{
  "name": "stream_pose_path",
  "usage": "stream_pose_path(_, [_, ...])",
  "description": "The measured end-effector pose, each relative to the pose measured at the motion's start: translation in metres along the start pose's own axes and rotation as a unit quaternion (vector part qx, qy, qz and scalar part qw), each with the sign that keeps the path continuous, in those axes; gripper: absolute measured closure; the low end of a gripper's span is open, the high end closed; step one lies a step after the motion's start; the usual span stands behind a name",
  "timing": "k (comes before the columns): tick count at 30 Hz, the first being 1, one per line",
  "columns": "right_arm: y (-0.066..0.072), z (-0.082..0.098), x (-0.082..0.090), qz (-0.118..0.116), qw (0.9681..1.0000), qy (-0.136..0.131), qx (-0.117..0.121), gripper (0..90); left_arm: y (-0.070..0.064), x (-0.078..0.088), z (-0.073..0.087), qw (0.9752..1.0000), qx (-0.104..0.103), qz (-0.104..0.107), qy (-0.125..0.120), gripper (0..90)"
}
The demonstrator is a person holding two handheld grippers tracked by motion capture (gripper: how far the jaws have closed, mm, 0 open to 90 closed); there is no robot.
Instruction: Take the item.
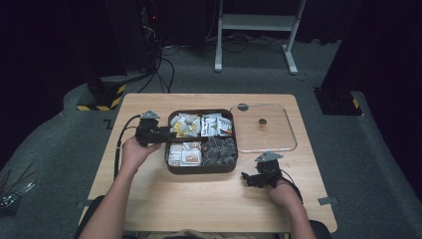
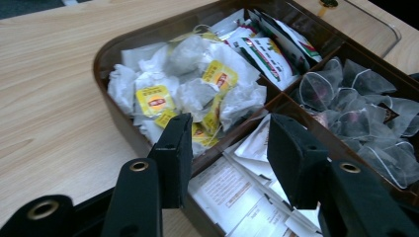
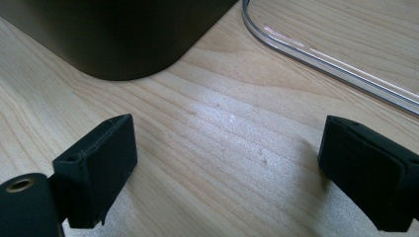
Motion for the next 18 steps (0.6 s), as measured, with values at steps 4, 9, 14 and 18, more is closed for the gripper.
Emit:
stream_pose_path(4, [0.0,0.001,0.0,0.0,1.0,-0.001,-0.001,7.9,-0.005,-0.005,-0.001,0.9999,-0.01,0.004,0.006,52.7])
stream_pose_path(9, [0.001,0.001,0.001,0.001,1.0,-0.001,-0.001,7.9,-0.011,-0.014,-0.002,0.9996,-0.021,0.012,0.014,52.9])
stream_pose_path(14, [0.001,0.002,0.002,0.002,1.0,-0.001,-0.002,7.9,-0.017,-0.021,-0.002,0.9991,-0.027,0.022,0.023,53.2])
stream_pose_path(18, [0.001,0.003,0.002,0.002,1.0,-0.001,-0.001,7.9,-0.021,-0.026,-0.001,0.9987,-0.033,0.027,0.029,53.3])
Point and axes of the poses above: each handheld gripper's, and its own axes: x roughly backward along the jaws, z roughly out of its underside, y roughly to its left, the point moved 8 cm from there along -x, roughly forward along the jaws, and after that the axes turned 8 degrees about y, right-handed, at the moved point
